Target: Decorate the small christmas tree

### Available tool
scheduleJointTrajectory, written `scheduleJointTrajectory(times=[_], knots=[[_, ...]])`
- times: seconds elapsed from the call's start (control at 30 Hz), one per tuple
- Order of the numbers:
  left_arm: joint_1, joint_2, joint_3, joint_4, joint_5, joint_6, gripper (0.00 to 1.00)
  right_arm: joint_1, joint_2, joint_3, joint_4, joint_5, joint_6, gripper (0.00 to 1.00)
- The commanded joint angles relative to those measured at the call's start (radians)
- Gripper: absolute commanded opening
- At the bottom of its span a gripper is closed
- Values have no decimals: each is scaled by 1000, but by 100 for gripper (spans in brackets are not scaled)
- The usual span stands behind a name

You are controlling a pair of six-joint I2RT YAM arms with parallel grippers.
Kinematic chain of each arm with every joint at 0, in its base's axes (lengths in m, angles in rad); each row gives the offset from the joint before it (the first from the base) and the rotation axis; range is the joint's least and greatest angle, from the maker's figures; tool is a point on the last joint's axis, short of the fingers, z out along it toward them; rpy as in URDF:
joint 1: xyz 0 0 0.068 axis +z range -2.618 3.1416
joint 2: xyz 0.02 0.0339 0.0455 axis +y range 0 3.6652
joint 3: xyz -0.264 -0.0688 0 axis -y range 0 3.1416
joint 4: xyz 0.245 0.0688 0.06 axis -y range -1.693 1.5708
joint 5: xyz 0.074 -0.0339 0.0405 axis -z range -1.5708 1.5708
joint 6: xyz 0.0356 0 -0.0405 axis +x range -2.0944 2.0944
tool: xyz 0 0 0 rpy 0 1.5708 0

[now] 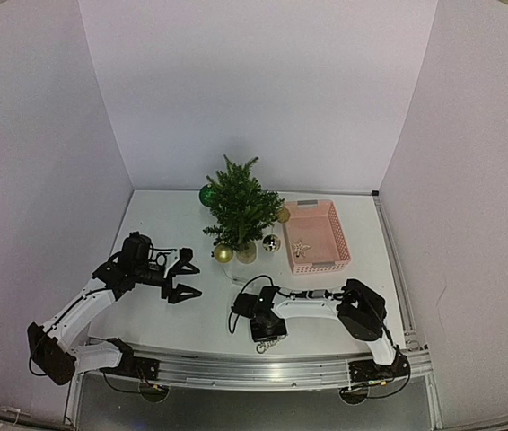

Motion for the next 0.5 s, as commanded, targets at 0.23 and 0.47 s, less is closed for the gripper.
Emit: scheduleJointTrajectory(times=[0.23, 0.47], knots=[[-1, -10, 18, 31, -9, -24, 80, 3, -51, 82, 0, 116, -27, 9], [2, -36, -33, 238, -259, -363, 79, -88, -354, -48, 45, 380, -24, 80]])
